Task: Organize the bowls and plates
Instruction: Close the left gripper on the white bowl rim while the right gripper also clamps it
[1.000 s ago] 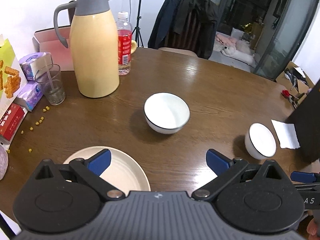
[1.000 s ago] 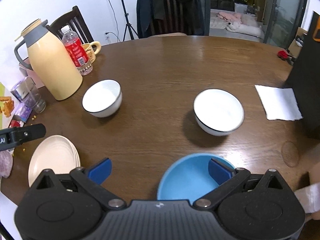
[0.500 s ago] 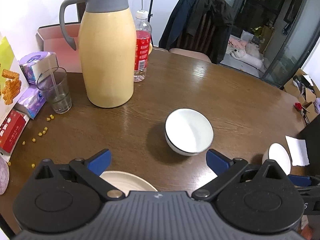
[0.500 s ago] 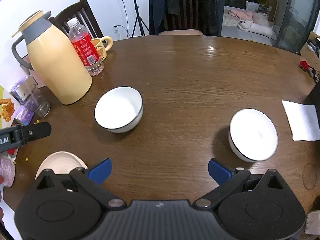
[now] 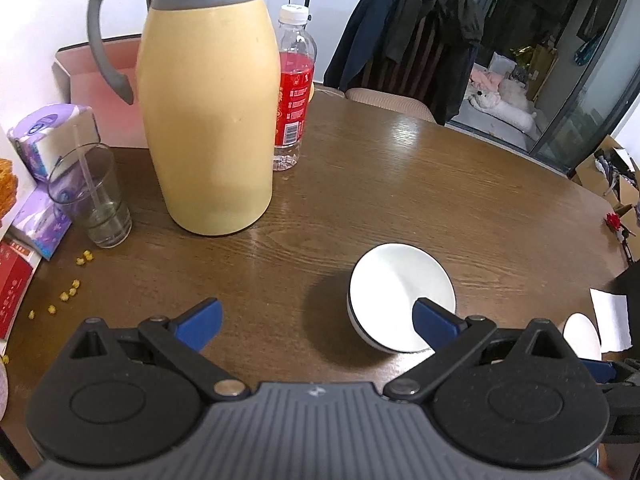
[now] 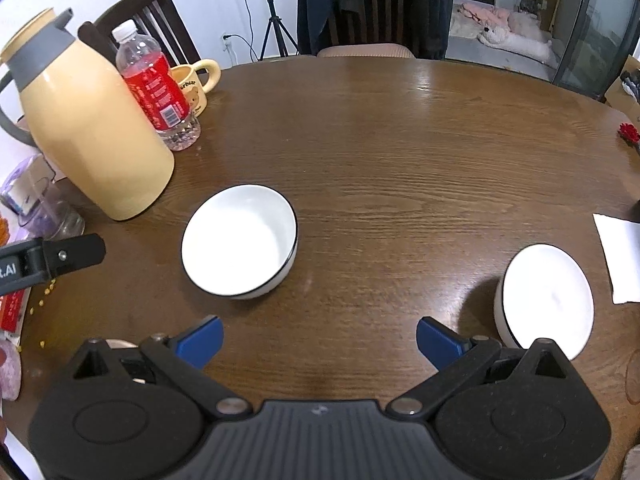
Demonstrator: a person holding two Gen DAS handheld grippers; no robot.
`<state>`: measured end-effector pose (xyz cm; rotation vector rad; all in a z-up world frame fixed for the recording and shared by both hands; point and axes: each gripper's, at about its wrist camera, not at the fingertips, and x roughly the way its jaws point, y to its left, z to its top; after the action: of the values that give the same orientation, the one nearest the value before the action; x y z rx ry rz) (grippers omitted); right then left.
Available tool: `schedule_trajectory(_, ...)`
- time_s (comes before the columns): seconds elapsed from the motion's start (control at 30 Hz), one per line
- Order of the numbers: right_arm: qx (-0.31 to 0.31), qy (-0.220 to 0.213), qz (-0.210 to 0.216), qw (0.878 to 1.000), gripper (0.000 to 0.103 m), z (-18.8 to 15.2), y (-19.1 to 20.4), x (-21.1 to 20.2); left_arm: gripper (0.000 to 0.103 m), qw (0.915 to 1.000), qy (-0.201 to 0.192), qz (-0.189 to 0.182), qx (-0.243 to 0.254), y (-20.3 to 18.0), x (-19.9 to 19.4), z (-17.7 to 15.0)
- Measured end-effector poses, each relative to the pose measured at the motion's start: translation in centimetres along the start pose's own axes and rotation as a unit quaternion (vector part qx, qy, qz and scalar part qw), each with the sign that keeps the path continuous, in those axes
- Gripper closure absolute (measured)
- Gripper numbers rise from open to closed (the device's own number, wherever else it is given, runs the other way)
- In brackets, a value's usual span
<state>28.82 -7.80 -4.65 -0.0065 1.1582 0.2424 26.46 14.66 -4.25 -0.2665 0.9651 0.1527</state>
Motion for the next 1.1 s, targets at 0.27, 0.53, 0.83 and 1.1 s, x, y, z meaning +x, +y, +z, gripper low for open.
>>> schedule_trajectory(0.27, 0.002, 0.012, -0.003, 1.0, 0.001, 1.7, 0.6, 2.5, 0.0, 0.9998, 0.02, 0.002, -0.008, 0.3, 3.3, 1.2)
schedule_trajectory(0.53, 0.009, 0.025, -0.008, 1.0, 0.004, 2.8, 0.7, 4.9, 0.0, 0.9989, 0.042, 0.01, -0.02, 0.5, 6.4, 1.6)
schedule_trajectory(0.83, 0.024, 0.035, -0.01, 0.999, 0.016, 3.7, 0.1, 7.0, 0.0, 0.9976, 0.062, 0.016, -0.027, 0.5, 9.1, 1.9)
schedule_trajectory(1.1, 0.019, 0.039, -0.007, 0.999, 0.033, 4.4, 0.5, 8.3, 0.01, 0.9971, 0.075, 0.008, -0.015, -0.2, 10.6, 1.5)
